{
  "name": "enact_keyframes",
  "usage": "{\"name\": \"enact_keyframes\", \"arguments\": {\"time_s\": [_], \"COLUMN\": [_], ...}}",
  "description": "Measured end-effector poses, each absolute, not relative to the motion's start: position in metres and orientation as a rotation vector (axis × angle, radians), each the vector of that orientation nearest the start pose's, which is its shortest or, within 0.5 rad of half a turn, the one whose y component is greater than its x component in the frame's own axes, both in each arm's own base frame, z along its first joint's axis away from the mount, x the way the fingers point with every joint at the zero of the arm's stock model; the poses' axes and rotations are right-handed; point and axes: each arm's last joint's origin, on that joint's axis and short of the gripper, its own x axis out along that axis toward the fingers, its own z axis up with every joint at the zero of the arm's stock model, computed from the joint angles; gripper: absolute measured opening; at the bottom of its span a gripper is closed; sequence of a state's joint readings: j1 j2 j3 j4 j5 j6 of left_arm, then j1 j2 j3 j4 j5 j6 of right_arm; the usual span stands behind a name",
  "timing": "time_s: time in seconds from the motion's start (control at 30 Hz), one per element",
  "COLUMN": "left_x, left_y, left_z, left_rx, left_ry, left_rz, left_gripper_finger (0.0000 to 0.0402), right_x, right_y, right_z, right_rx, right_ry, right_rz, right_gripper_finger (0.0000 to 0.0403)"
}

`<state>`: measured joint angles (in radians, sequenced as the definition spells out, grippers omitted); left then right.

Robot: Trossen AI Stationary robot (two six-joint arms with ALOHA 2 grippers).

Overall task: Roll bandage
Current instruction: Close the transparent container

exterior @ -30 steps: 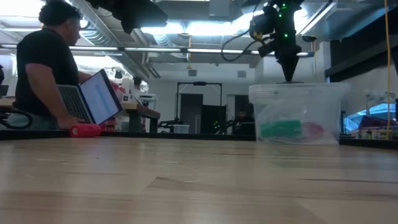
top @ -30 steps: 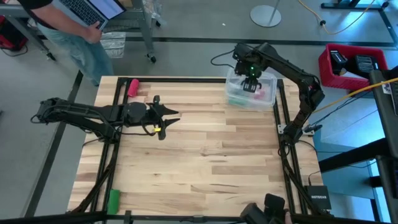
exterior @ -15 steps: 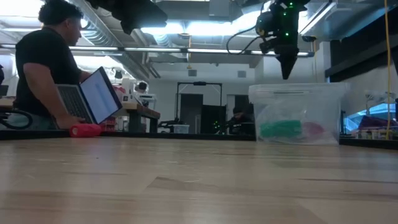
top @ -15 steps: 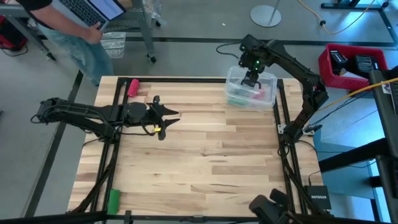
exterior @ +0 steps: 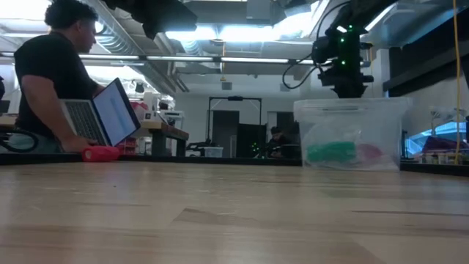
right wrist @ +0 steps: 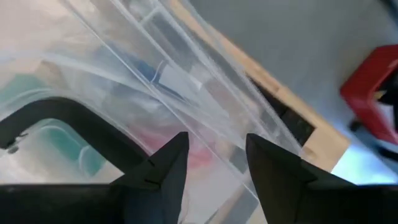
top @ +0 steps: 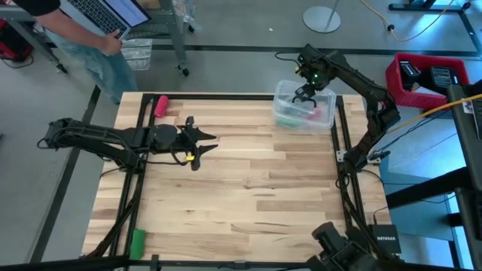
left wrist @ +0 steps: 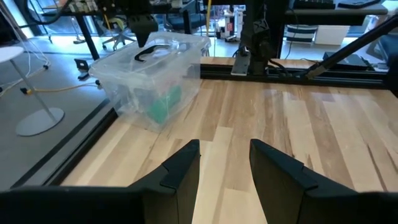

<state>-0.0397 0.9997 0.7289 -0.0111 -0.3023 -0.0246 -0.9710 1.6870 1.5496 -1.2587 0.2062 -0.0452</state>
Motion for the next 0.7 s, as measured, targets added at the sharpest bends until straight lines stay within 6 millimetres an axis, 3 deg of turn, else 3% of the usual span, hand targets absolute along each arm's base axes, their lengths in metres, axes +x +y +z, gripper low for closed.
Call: {"name": "enact_keyframes", "arguments": {"time_s": [0.23, 0.7], "left_x": [0.2213, 0.2212], "left_y": [-0.0002, -0.0002], "left_z": [0.2916, 0.2915], "left_rx": [0.024, 0.022], "left_ry": [0.273, 0.274], "left_rz": [0.264, 0.264], "left_gripper_finger": [0.0131, 0.0131], "right_x": [0.1764, 0.1739], "right_y": [-0.2734, -0.2686], "right_z": [0.2872, 0.2897], "right_rx": [0.4, 0.369], "right_ry": [1.356, 1.396], "right_rz": [-1.065, -1.003], "right_gripper_finger": [0.017, 0.017]}}
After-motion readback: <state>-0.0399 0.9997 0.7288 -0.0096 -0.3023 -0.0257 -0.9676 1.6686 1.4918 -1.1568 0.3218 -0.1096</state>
